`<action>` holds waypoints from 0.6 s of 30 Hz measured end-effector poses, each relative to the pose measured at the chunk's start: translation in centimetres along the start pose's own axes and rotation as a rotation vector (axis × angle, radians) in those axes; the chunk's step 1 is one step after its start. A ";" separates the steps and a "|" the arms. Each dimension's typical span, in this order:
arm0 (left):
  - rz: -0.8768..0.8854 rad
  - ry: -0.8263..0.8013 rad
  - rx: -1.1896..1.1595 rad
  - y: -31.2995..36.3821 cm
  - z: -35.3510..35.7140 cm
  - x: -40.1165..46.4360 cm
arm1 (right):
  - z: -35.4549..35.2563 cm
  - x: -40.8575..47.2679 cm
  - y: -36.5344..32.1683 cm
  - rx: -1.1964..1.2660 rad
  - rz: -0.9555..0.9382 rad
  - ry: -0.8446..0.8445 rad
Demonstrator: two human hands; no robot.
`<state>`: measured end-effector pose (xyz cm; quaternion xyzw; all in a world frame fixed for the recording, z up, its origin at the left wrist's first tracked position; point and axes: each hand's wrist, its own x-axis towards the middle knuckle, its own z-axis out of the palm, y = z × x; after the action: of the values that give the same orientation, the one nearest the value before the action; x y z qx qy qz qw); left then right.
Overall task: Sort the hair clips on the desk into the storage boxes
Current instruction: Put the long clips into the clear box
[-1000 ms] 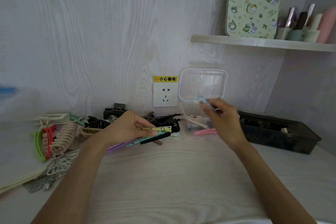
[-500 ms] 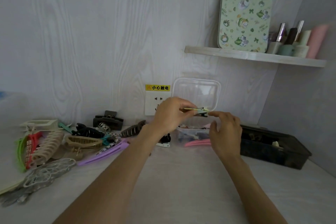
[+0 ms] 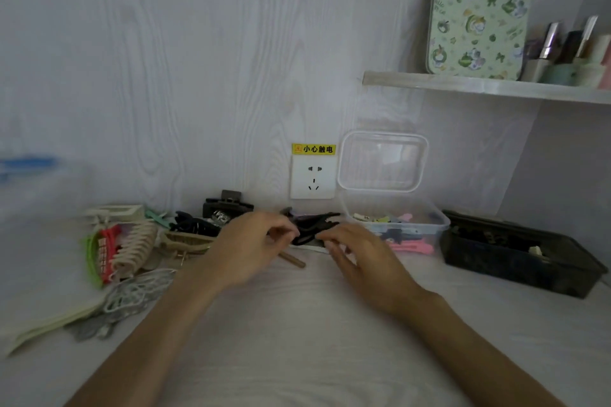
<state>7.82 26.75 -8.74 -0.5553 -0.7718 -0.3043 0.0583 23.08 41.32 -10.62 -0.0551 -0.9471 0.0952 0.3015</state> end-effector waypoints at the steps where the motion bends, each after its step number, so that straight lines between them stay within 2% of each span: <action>1: -0.001 -0.037 0.028 -0.5 0.0 -0.5 | 0.6 -0.2 -0.1 -0.021 -0.006 -0.118; 3: 0.020 -0.129 0.116 -1.4 0.3 -0.8 | 1.3 -0.7 0.1 -0.040 0.053 -0.260; 6: 0.031 -0.235 0.267 -1.8 0.8 -0.5 | 1.3 -0.9 0.1 -0.088 0.083 -0.195; 8: 0.022 -0.220 0.252 -1.9 0.4 -0.3 | 1.2 -0.7 0.0 -0.110 0.077 -0.160; 14: -0.100 -0.238 0.086 -2.4 -1.4 -0.6 | 0.6 -0.5 0.3 -0.029 0.216 -0.140; 18: -0.163 -0.193 0.132 -3.0 -2.2 -0.9 | 0.5 -0.2 -0.2 -0.025 0.226 -0.096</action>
<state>4.91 24.23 -8.58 -0.5123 -0.8347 -0.2019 -0.0048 22.98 41.00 -11.08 -0.1607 -0.9493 0.1195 0.2423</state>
